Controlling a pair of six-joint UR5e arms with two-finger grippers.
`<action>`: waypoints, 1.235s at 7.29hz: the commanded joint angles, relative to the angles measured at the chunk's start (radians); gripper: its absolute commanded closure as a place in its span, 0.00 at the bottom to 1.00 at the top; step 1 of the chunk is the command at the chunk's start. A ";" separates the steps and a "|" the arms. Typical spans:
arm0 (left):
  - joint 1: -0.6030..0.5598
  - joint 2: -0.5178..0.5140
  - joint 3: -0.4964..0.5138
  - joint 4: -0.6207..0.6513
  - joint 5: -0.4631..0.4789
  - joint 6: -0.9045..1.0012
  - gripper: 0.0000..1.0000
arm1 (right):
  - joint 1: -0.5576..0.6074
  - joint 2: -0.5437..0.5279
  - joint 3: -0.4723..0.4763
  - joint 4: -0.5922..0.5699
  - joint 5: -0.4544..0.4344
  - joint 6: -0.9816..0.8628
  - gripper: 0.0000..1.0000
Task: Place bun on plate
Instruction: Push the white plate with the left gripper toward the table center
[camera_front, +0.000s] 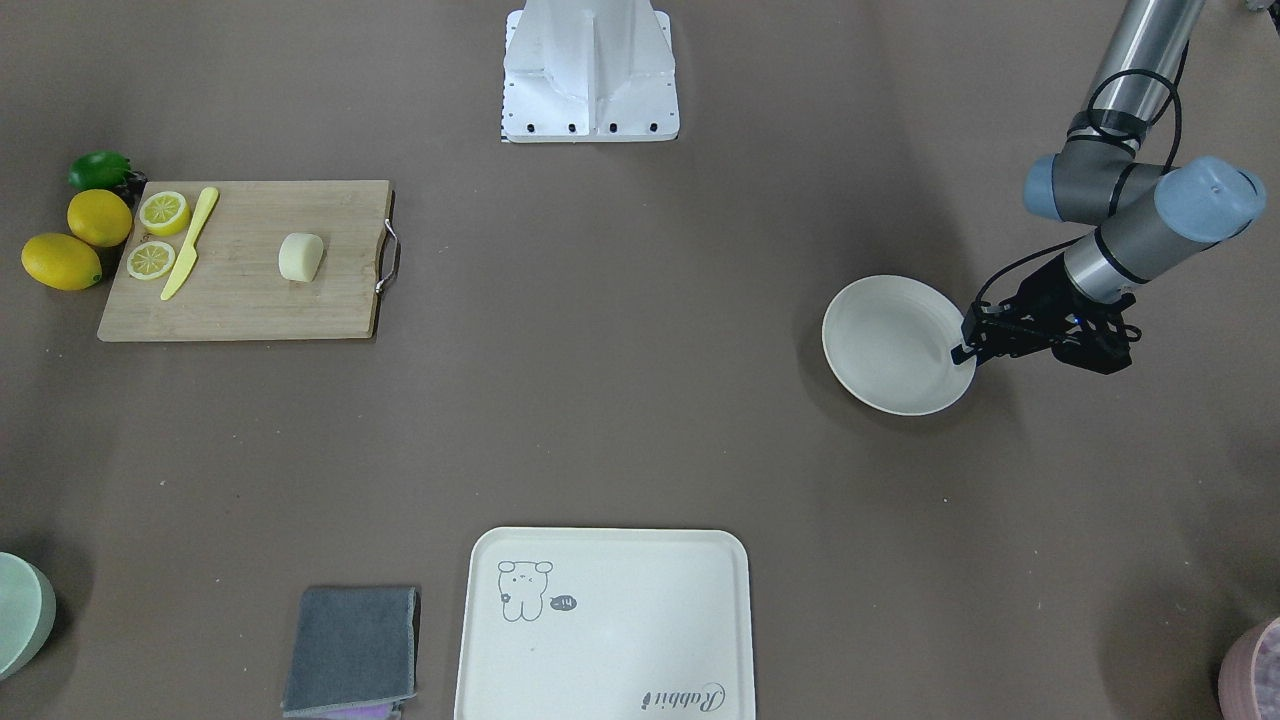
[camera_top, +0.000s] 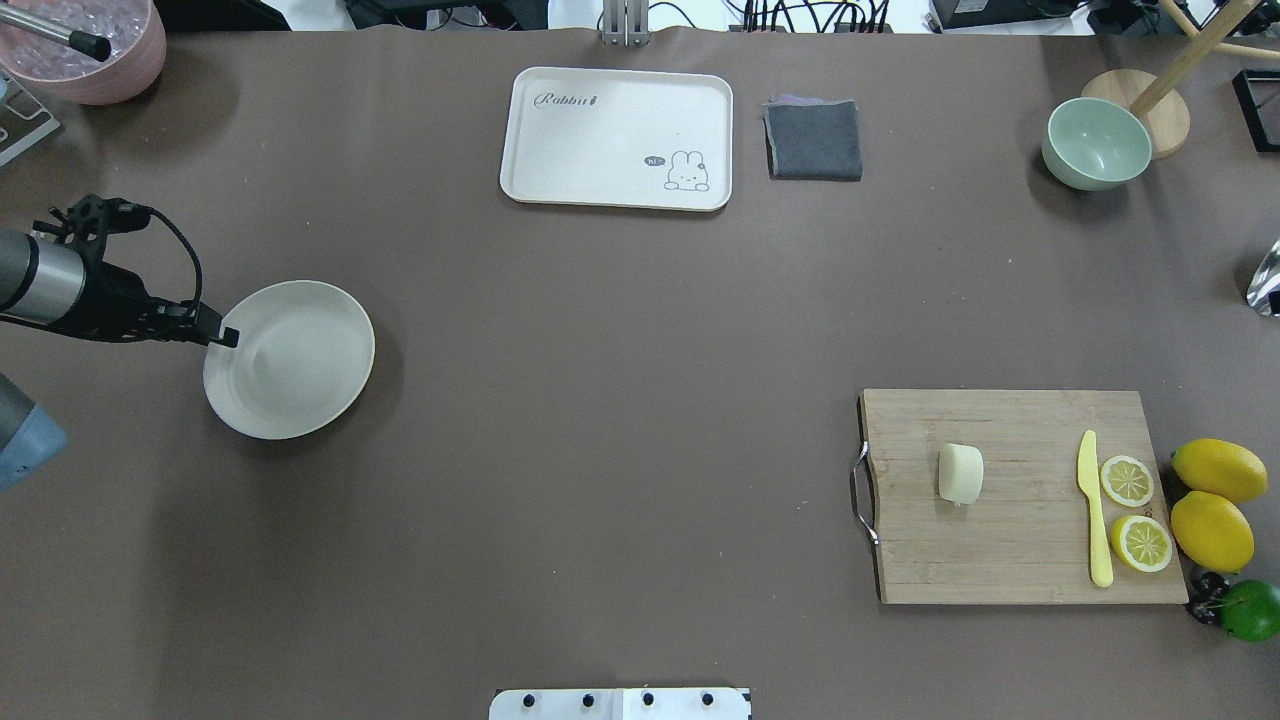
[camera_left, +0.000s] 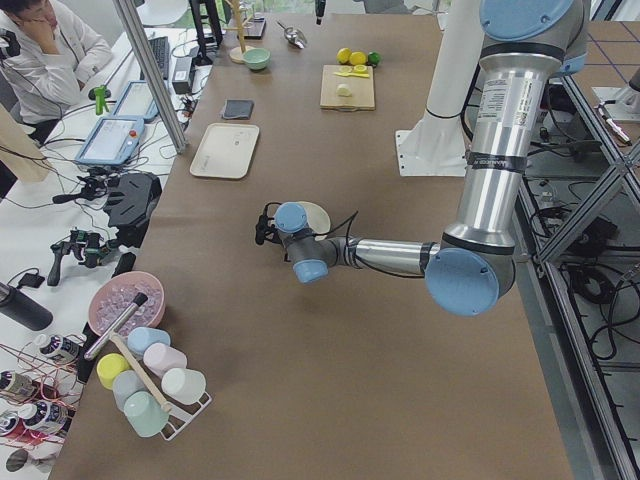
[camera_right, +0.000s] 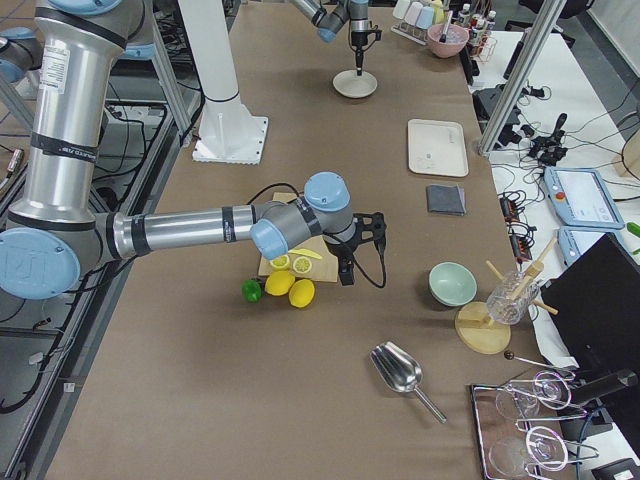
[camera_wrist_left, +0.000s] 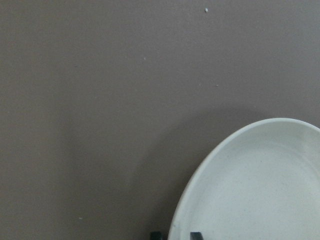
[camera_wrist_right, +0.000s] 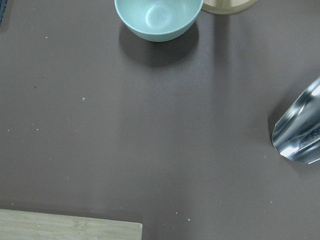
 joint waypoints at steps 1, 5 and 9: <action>0.003 -0.001 -0.001 -0.002 0.006 -0.005 0.84 | -0.001 0.000 -0.001 0.000 0.000 0.000 0.00; 0.005 -0.079 -0.047 0.001 0.008 -0.173 1.00 | 0.001 0.000 0.004 0.000 0.000 0.006 0.00; 0.190 -0.264 -0.055 0.067 0.139 -0.350 1.00 | -0.001 0.002 0.005 0.000 0.003 0.017 0.00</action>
